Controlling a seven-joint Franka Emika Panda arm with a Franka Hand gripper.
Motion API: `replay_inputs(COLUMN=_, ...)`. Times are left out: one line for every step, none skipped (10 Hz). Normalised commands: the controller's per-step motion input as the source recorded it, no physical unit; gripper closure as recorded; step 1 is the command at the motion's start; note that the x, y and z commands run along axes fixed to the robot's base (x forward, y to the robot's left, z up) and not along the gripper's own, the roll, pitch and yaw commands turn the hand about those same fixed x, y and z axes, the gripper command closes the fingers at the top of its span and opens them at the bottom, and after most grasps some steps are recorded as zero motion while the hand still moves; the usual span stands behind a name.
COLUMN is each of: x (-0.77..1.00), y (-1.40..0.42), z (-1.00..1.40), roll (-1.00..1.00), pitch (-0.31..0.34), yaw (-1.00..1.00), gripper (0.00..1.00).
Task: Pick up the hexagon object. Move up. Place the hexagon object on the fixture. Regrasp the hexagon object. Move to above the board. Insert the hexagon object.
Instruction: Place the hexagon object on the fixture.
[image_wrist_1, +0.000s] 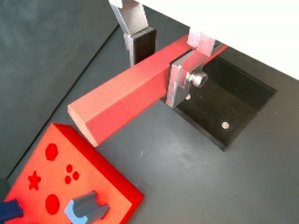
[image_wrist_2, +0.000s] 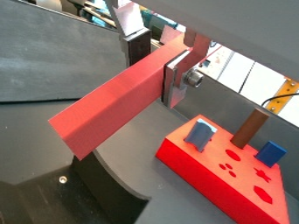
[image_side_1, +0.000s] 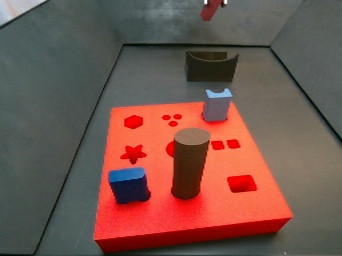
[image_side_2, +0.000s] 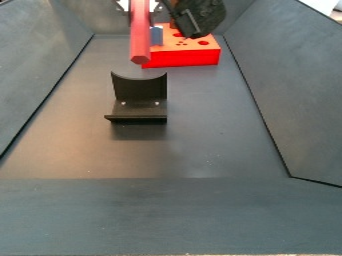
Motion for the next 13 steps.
replay_inputs(x=0.14, y=0.14, z=-1.00, roll=-0.97, pitch=0.239, yaw=-0.10, gripper=1.00)
replay_inputs(x=0.13, y=0.14, z=-1.00, roll=-0.97, pitch=0.231, yaw=-0.10, gripper=1.00)
replay_inputs(x=0.15, y=0.14, z=-1.00, roll=-0.80, pitch=0.205, yaw=-0.17, gripper=1.00)
replay_inputs(x=0.16, y=0.14, z=-1.00, roll=-0.70, pitch=0.192, yaw=-0.18, gripper=1.00)
replay_inputs(x=0.18, y=0.14, z=-1.00, roll=-0.44, pitch=0.134, yaw=-0.21, gripper=1.00)
replay_inputs(x=0.19, y=0.14, z=-1.00, roll=-0.30, pitch=0.098, yaw=-0.21, gripper=1.00)
replay_inputs(x=0.19, y=0.14, z=-1.00, roll=-0.22, pitch=0.061, yaw=-0.21, gripper=1.00)
replay_inputs(x=0.20, y=0.15, z=-1.00, roll=-0.19, pitch=0.015, yaw=-0.19, gripper=1.00)
replay_inputs(x=0.18, y=0.13, z=-0.87, roll=-0.18, pitch=0.001, yaw=-0.18, gripper=1.00)
replay_inputs(x=0.14, y=0.09, z=-0.63, roll=-0.18, pitch=-0.016, yaw=-0.14, gripper=1.00)
replay_inputs(x=0.12, y=0.09, z=-0.47, roll=-0.15, pitch=-0.022, yaw=-0.12, gripper=1.00)
replay_inputs(x=0.08, y=0.13, z=-0.39, roll=-0.12, pitch=-0.048, yaw=-0.10, gripper=1.00)
replay_inputs(x=0.08, y=0.13, z=-0.38, roll=-0.12, pitch=-0.051, yaw=-0.08, gripper=1.00)
